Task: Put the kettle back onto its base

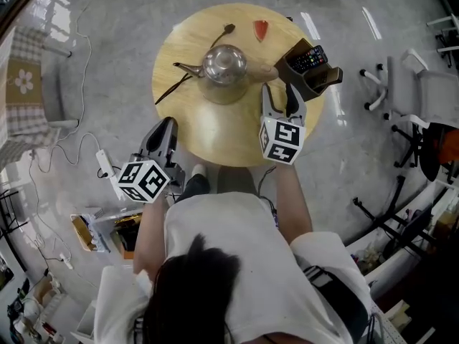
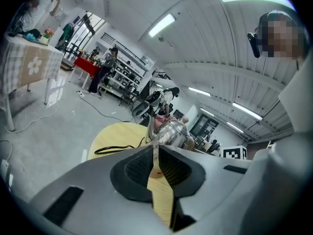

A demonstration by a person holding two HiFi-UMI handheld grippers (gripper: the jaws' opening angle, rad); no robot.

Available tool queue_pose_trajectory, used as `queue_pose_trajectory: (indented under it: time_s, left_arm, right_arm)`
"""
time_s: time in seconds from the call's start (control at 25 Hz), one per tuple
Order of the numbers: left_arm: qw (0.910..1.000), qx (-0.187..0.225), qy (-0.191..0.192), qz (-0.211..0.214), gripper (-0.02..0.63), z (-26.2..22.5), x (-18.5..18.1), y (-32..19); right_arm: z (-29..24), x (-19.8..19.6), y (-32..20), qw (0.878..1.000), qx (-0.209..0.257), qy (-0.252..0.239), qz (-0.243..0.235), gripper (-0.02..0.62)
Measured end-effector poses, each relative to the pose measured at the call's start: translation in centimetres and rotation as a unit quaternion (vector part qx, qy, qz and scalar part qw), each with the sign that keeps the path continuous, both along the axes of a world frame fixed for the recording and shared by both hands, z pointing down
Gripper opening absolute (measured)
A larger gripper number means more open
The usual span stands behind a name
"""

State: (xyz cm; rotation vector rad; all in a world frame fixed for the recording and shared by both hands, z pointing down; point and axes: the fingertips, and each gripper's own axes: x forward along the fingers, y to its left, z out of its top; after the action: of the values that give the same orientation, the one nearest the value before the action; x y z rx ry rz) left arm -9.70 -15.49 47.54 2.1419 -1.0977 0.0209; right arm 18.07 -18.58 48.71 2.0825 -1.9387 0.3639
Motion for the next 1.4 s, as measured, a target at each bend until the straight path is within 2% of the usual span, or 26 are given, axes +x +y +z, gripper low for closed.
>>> queue_pose_trajectory:
  time_s: [0.2, 0.4, 0.64, 0.84, 1.2, 1.4]
  left_arm:
    - [0.9999, 0.004, 0.001, 0.016, 0.029, -0.1, 0.1, 0.4]
    - [0.9991, 0.03, -0.015, 0.027, 0.029, -1.2, 0.7, 0.3]
    - [0.9979, 0.052, -0.017, 0.036, 0.029, -2.4, 1.5, 0.5]
    - [0.9974, 0.06, -0.02, 0.036, 0.029, -3.0, 1.7, 0.9]
    - [0.996, 0.079, -0.028, 0.032, 0.029, -4.5, 1.1, 1.6]
    - [0.9958, 0.085, -0.016, 0.03, 0.029, -5.4, 0.9, 1.7]
  right_arm:
    - [-1.7, -0.4, 1.8, 1.0, 0.009, -0.002, 0.011, 0.244]
    - [-3.0, -1.5, 3.5, 1.0, 0.015, 0.002, 0.008, 0.238]
    - [-4.7, -2.3, 5.1, 0.999, 0.023, 0.012, 0.019, 0.163]
    - [-5.5, -3.1, 6.6, 1.0, 0.025, 0.002, 0.019, 0.147]
    - [-6.7, -4.2, 9.0, 0.999, 0.038, 0.002, 0.03, 0.081]
    - [-7.7, -6.0, 9.4, 0.998, 0.052, -0.002, 0.02, 0.062]
